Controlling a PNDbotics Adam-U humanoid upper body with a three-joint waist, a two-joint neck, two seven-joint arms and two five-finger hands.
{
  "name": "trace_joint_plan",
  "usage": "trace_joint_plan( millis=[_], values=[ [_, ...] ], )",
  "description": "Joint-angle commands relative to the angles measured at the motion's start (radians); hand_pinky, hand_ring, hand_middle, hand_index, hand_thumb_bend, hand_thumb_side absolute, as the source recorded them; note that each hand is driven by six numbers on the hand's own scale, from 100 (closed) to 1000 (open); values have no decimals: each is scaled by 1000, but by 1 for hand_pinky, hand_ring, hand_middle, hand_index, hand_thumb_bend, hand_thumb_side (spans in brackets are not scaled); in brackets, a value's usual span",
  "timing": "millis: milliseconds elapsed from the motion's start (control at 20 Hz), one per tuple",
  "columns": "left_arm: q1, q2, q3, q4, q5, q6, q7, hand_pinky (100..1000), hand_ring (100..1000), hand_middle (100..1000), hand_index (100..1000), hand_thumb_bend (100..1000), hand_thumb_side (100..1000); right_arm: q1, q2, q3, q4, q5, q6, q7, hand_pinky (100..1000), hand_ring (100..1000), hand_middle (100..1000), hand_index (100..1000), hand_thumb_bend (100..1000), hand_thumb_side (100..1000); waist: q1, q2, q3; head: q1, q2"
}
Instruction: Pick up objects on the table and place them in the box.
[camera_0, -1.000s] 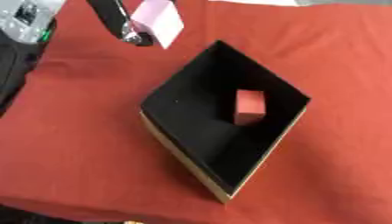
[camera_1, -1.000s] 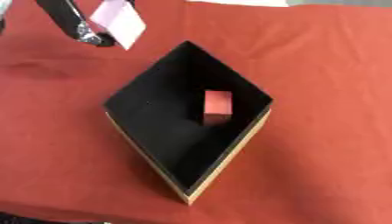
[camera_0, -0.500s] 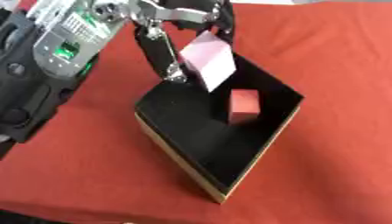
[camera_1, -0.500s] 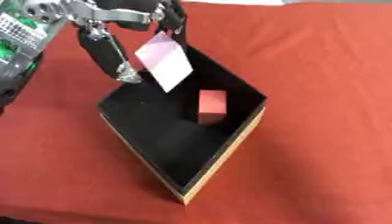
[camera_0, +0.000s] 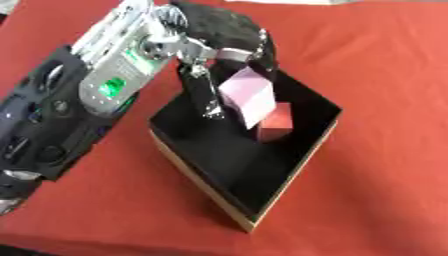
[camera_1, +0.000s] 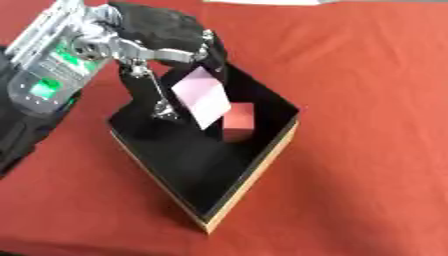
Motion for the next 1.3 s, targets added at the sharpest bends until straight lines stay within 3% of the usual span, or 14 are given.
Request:
trace_joint_plan(
  millis=[50,200,250,300,350,550,750,1250,1300],
  values=[
    [-2,-4,-6,25,-26,-24,2,411,580,608,711,316,100,-9,-16,-7,-17,0,-2,-3,815,635,531,798,100,670,0,-16,-2,-2,5],
    [10,-5,-14,39,-29,-42,-2,455,612,642,746,333,203,-10,-16,-7,-17,0,-2,-3,815,635,531,797,100,670,-1,-15,-1,-3,5],
    [13,-3,-15,38,-30,-48,-4,531,676,690,787,373,283,-10,-16,-8,-17,0,-2,-3,815,635,530,797,100,670,-1,-15,-1,-4,5],
    [15,-1,-15,35,-33,-55,-7,531,676,690,787,373,283,-9,-16,-8,-17,0,-2,-3,815,635,530,797,100,670,-1,-15,-1,-4,5],
    [17,2,-16,33,-37,-62,-12,620,753,760,845,414,381,-9,-16,-8,-17,0,-1,-3,814,635,530,797,100,670,-1,-16,-1,-5,5],
    [24,11,-17,33,-53,-98,-47,788,883,890,966,550,508,-10,-15,-8,-17,1,-1,-2,815,635,531,797,100,669,-2,-18,-4,-6,5],
    [23,19,2,10,-93,-111,-32,834,928,923,995,659,548,-10,-13,-8,-17,3,-2,-2,814,635,531,797,100,669,-3,-22,-5,-8,5],
    [26,28,25,-38,-117,-107,37,833,930,920,993,641,537,-9,-11,-8,-17,5,-2,-4,814,635,532,797,100,669,-3,-27,-5,-9,5],
    [27,26,27,-40,-116,-106,38,685,823,855,945,100,674,-9,-12,-9,-17,6,-2,-5,813,637,535,797,100,670,-4,-29,-4,-14,5]
  ],
)
